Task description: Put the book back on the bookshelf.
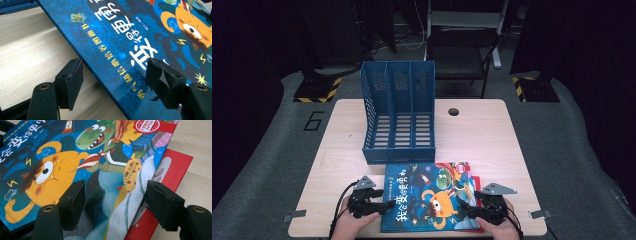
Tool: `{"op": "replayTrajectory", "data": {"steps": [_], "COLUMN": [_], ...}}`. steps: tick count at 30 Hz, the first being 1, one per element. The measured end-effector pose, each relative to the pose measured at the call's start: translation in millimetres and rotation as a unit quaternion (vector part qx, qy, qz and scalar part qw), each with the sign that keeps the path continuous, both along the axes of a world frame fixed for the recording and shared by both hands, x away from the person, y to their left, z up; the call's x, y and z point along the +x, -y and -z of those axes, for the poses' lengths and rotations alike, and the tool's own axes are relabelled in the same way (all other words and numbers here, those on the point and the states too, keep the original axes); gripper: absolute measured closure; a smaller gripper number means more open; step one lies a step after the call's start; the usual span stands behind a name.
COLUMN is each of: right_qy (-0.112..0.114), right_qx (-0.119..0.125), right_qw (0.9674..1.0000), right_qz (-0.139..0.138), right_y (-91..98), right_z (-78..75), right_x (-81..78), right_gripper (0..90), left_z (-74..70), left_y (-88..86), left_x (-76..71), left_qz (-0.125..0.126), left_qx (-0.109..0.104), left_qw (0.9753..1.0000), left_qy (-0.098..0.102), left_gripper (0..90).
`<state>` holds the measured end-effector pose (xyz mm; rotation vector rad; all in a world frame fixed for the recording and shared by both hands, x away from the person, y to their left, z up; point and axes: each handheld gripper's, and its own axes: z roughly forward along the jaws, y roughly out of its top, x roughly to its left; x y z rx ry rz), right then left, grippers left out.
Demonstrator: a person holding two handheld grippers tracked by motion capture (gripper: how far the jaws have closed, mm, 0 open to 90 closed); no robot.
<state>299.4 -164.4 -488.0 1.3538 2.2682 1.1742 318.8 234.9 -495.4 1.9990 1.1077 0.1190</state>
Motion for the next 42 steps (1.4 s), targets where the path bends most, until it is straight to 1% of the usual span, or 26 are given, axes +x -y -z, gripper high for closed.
{"op": "replayTrajectory", "data": {"steps": [1, 2, 4, 5, 6, 8, 9, 10, 11, 14, 16, 17, 18, 20, 22, 23, 26, 29, 31, 32, 33, 35, 39, 40, 41, 42], "right_qy": [0.000, 0.002, 0.001, 0.002, 0.002, 0.005, 0.006, 0.007, 0.008, 0.008, 0.008, 0.008, 0.007, 0.008, 0.009, 0.013, 0.021, 0.021, 0.021, 0.025, 0.025, 0.027, 0.023, 0.021, 0.016, 0.014], "right_qx": [0.001, -0.001, 0.002, -0.001, 0.000, -0.003, -0.005, -0.006, -0.006, -0.001, 0.003, 0.003, 0.005, 0.004, 0.005, 0.001, -0.005, -0.005, -0.005, -0.008, -0.008, -0.017, -0.020, -0.018, -0.022, -0.024], "right_qw": [1.0000, 1.0000, 1.0000, 1.0000, 1.0000, 1.0000, 0.9999, 0.9999, 0.9999, 0.9999, 0.9999, 0.9999, 0.9999, 0.9999, 0.9999, 0.9999, 0.9997, 0.9997, 0.9997, 0.9995, 0.9995, 0.9993, 0.9993, 0.9994, 0.9994, 0.9993], "right_qz": [0.000, -0.003, -0.004, -0.006, -0.005, -0.007, -0.010, -0.010, -0.011, -0.009, -0.009, -0.009, -0.007, -0.007, -0.007, -0.008, -0.009, -0.011, -0.012, -0.017, -0.017, -0.020, -0.023, -0.019, -0.020, -0.024], "right_y": [-0.6, -0.9, -3.3, -4.1, -5.5, -7.5, -8.5, -9.4, -10.2, -12.6, -13.2, -13.2, -14.0, -16.0, -16.9, -19.4, -22.0, -22.2, -21.6, -20.8, -20.8, -21.3, -20.9, -20.7, -19.7, -18.8], "right_z": [0.1, 0.2, 0.4, 0.3, 0.3, 0.5, 0.6, 0.6, 0.8, 0.9, 1.2, 1.2, 1.2, 1.4, 1.4, 1.9, 2.4, 2.5, 2.5, 2.8, 2.8, 2.9, 2.0, 1.8, 1.0, 0.4], "right_x": [0.0, 0.4, 0.3, 0.6, 0.5, 1.4, 2.1, 2.7, 3.4, 6.1, 8.1, 8.1, 8.8, 11.6, 12.4, 14.1, 16.1, 16.8, 16.7, 16.8, 16.8, 15.2, 10.7, 8.8, 6.4, 4.2], "right_gripper": [32.0, 32.0, 32.0, 32.0, 31.9, 31.9, 31.8, 31.7, 31.6, 31.6, 31.6, 31.6, 31.6, 31.6, 31.5, 30.9, 30.8, 30.9, 31.6, 31.7, 31.7, 31.5, 31.3, 31.5, 31.6, 31.9], "left_z": [-0.6, -0.6, -0.3, -0.6, 0.4, 0.5, 0.2, 0.4, -0.5, 0.1, -0.5, -0.3, 0.1, 1.1, 1.4, 1.6, 1.6, 1.3, 1.3, 0.3, 0.5, 0.1, 0.2, -0.2, -0.7, -0.1], "left_y": [-1.4, -2.8, -4.2, -6.1, -6.1, -7.8, -8.2, -8.7, -10.1, -11.3, -12.4, -13.5, -13.7, -14.6, -16.1, -16.3, -18.6, -20.0, -19.2, -19.0, -18.6, -18.3, -18.0, -17.8, -17.9, -17.4], "left_x": [0.7, 1.7, 2.9, 4.1, 4.3, 5.2, 4.9, 5.5, 5.9, 6.6, 6.7, 7.7, 8.0, 9.5, 10.9, 11.5, 13.6, 14.6, 13.2, 11.9, 11.0, 8.2, 2.2, 0.5, -1.1, -2.1], "left_qz": [0.004, 0.003, -0.005, -0.003, -0.013, -0.014, -0.017, -0.020, -0.015, -0.021, -0.023, -0.022, -0.025, -0.030, -0.034, -0.037, -0.036, -0.034, -0.039, -0.039, -0.040, -0.038, -0.037, -0.036, -0.034, -0.039], "left_qx": [0.002, 0.006, 0.002, 0.003, -0.002, -0.002, -0.003, -0.002, -0.002, -0.003, -0.003, -0.003, -0.005, -0.006, -0.008, -0.011, -0.010, -0.011, -0.010, -0.007, -0.007, -0.004, -0.008, -0.007, -0.005, -0.006], "left_qw": [1.0000, 1.0000, 1.0000, 1.0000, 0.9999, 0.9999, 0.9998, 0.9998, 0.9999, 0.9998, 0.9997, 0.9998, 0.9997, 0.9995, 0.9994, 0.9993, 0.9993, 0.9994, 0.9992, 0.9992, 0.9991, 0.9992, 0.9993, 0.9993, 0.9994, 0.9992], "left_qy": [-0.004, 0.001, 0.001, -0.001, 0.002, 0.003, -0.001, 0.003, -0.002, 0.001, -0.004, -0.001, -0.001, 0.006, 0.006, 0.006, 0.005, 0.003, 0.007, 0.004, 0.008, 0.007, -0.003, -0.003, -0.006, 0.000], "left_gripper": [30.6, 30.7, 31.0, 31.1, 31.4, 31.9, 32.0, 32.0, 32.1, 32.2, 32.2, 32.2, 32.2, 32.2, 32.3, 32.3, 32.3, 32.5, 32.6, 32.5, 32.5, 32.4, 32.0, 32.0, 32.0, 32.1]}}
